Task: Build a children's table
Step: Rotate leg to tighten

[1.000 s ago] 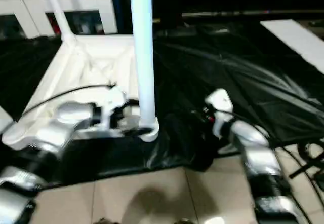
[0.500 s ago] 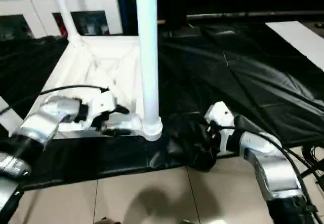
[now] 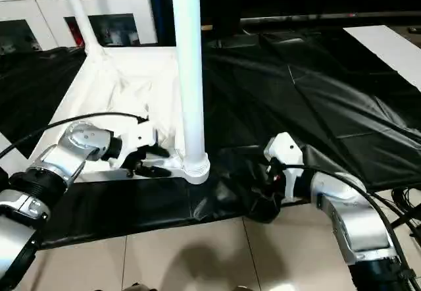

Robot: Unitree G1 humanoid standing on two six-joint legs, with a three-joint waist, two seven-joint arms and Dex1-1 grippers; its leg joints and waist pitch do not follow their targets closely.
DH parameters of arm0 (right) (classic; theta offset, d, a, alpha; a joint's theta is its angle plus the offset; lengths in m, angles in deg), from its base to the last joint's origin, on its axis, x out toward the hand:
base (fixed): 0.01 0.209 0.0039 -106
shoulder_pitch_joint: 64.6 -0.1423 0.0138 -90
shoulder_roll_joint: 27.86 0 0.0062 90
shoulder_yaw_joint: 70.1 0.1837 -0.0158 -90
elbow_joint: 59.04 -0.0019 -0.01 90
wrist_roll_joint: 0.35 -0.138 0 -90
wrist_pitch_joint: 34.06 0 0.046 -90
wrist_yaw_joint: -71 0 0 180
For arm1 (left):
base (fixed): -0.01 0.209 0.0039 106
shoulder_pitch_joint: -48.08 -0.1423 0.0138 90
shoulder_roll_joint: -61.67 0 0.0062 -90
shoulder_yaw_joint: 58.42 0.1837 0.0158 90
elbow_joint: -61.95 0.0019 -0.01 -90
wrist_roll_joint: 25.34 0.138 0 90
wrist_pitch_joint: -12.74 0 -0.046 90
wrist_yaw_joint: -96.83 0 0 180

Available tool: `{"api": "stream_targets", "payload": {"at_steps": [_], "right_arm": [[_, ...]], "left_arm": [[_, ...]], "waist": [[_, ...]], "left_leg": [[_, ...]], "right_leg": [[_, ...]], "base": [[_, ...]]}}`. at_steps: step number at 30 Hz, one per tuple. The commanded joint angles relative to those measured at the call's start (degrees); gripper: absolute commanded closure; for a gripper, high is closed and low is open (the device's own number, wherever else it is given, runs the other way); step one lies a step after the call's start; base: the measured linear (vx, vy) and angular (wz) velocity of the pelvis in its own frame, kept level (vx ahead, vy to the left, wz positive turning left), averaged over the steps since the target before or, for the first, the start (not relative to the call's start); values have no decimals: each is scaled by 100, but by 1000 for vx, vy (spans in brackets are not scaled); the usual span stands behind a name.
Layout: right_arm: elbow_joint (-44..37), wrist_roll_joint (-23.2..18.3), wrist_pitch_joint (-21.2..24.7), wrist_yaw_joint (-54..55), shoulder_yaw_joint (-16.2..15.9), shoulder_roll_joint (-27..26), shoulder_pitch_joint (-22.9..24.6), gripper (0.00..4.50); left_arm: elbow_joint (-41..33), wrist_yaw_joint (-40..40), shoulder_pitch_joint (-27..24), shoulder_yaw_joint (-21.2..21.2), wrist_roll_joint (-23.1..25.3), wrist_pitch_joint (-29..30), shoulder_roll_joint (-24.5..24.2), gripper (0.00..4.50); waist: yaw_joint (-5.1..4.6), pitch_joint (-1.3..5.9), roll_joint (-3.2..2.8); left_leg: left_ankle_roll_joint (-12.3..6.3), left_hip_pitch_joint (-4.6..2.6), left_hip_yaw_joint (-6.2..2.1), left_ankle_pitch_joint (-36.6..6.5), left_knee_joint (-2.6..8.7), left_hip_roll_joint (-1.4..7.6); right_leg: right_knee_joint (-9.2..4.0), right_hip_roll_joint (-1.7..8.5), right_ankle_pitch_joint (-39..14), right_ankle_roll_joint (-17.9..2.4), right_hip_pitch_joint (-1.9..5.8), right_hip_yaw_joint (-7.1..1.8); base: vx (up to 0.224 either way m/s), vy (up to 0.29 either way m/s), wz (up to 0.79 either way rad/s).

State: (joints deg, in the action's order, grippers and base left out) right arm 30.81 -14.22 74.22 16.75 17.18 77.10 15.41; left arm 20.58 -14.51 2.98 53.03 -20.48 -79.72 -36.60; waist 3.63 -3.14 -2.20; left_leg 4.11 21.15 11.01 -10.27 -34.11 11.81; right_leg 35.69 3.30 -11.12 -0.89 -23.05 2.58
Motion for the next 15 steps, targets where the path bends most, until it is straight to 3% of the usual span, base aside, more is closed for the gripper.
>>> {"api": "stream_targets", "payload": {"at_steps": [1,3,6,15], "right_arm": [[-175,-19,62,4,-37,62,-3,152],[-156,-16,60,7,-53,64,-24,152],[-92,9,36,-6,-87,64,-76,152],[31,71,-21,-68,-160,99,-158,152]], "left_arm": [[31,79,41,46,52,73,-66,230],[65,70,50,23,54,77,-51,246],[132,61,63,-6,80,95,-13,260],[103,175,29,-45,66,248,18,339]], "waist": [[36,400,48],[33,403,73],[38,400,46],[37,399,44]], "left_leg": [[-274,-31,-88,-991,316,87],[-288,-28,-83,-967,311,84],[-299,-35,-83,-969,312,88],[-281,-36,-86,-988,315,88]], "right_leg": [[-483,389,-937,-1198,345,-226],[-482,385,-905,-1193,348,-226],[-483,386,-917,-1203,337,-225],[-486,388,-939,-1211,341,-227]], "base": [[0,0,0],[0,0,0],[0,0,0],[0,0,0]]}}
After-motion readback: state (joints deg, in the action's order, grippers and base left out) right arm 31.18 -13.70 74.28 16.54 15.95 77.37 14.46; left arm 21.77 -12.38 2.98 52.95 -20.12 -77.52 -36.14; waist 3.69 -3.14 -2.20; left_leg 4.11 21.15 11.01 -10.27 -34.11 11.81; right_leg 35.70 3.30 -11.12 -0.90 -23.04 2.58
